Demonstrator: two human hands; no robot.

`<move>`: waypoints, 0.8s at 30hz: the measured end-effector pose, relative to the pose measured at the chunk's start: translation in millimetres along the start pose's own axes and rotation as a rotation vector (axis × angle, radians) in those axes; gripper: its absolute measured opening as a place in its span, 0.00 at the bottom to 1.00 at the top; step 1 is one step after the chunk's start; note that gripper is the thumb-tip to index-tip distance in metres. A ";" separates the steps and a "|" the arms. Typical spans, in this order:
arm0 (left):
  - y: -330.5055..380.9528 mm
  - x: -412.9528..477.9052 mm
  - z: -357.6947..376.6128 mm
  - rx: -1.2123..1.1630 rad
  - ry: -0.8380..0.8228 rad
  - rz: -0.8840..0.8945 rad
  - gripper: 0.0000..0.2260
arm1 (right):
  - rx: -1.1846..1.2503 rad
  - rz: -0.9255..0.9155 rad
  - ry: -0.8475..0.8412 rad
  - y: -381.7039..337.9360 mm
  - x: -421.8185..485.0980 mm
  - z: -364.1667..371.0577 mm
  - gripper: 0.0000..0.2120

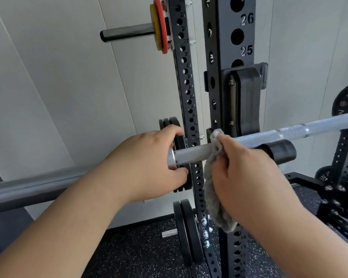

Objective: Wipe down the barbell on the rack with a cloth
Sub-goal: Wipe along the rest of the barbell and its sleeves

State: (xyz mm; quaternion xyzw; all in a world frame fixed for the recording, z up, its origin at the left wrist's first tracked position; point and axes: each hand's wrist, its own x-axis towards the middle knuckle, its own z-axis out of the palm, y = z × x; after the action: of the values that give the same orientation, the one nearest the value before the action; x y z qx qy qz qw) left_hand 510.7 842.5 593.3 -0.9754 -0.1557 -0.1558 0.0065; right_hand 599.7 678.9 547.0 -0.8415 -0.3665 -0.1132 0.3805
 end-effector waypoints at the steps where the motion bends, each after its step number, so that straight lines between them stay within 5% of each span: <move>1: 1.2 1.2 -0.7 -0.002 -0.018 -0.004 0.32 | -0.051 -0.022 0.027 -2.4 0.6 3.3 0.18; 5: -0.4 2.9 -3.1 -0.057 -0.028 -0.006 0.32 | -0.083 -0.233 -0.163 -15.6 -12.1 22.8 0.27; 7: -1.7 0.2 -0.6 -0.039 -0.022 0.015 0.31 | -0.010 -0.168 -0.224 -7.1 -11.5 11.3 0.24; 11: -3.0 -2.6 6.8 -0.004 0.033 0.043 0.26 | -0.059 -0.032 0.058 12.3 -3.4 4.0 0.17; 16: 7.2 -3.8 18.3 0.010 0.221 0.029 0.11 | -0.178 -0.223 -0.113 1.4 -16.4 11.0 0.35; 20: 16.6 -5.8 17.2 0.078 0.211 0.019 0.16 | -0.235 -0.205 0.045 12.0 -10.7 -31.2 0.16; 24: 33.4 6.2 6.7 0.320 0.151 -0.008 0.21 | -0.211 -0.303 0.325 27.4 -2.6 -83.2 0.18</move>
State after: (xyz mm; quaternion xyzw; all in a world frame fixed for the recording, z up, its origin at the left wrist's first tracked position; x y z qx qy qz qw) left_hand 528.5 813.0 590.0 -0.9469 -0.1814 -0.2020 0.1725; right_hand 624.5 605.2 587.4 -0.7826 -0.4089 -0.3404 0.3233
